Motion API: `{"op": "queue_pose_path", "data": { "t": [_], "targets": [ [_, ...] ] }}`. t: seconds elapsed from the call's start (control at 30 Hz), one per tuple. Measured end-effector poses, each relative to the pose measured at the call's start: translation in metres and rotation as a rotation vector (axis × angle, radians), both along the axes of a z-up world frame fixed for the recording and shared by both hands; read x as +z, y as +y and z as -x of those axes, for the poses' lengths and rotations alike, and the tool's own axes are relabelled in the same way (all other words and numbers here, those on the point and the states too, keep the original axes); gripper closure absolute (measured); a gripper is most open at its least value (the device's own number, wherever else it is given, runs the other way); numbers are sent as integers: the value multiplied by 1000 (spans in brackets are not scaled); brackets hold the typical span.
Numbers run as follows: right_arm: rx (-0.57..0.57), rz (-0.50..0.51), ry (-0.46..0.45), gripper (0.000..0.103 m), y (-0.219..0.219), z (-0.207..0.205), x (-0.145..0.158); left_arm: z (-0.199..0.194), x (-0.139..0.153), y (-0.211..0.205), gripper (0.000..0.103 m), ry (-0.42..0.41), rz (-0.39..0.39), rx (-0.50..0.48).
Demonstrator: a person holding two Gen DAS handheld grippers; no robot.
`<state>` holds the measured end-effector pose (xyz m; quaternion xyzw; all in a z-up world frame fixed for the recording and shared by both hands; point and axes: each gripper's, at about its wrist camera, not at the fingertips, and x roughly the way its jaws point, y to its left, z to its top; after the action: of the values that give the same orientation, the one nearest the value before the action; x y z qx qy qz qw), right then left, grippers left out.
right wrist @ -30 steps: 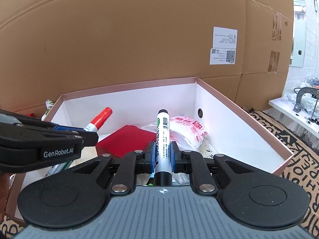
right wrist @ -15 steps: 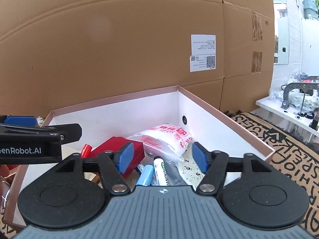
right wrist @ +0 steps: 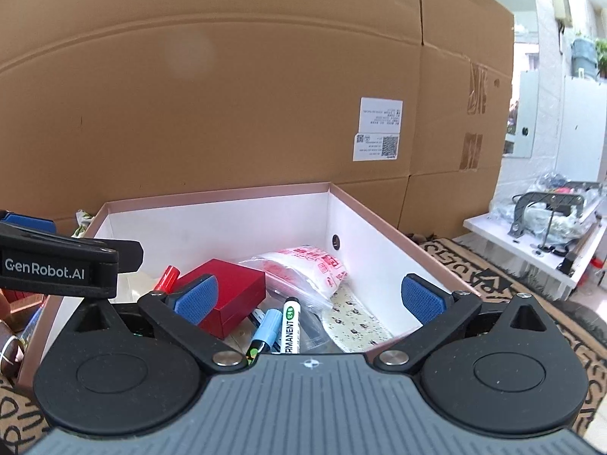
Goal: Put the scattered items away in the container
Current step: 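Open both grippers to drop the markers into the pink box, then move both tools back toward the scattered items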
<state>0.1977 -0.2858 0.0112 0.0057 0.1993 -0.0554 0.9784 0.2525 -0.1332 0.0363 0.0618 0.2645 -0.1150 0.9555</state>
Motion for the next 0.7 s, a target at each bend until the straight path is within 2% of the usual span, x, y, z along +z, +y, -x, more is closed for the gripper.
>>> {"op": "queue_pose_path", "data": {
  "t": [0.7],
  "targets": [
    [-3, 96, -61, 1, 34, 73, 15, 73, 10, 34, 0, -9, 37, 7]
  ]
}}
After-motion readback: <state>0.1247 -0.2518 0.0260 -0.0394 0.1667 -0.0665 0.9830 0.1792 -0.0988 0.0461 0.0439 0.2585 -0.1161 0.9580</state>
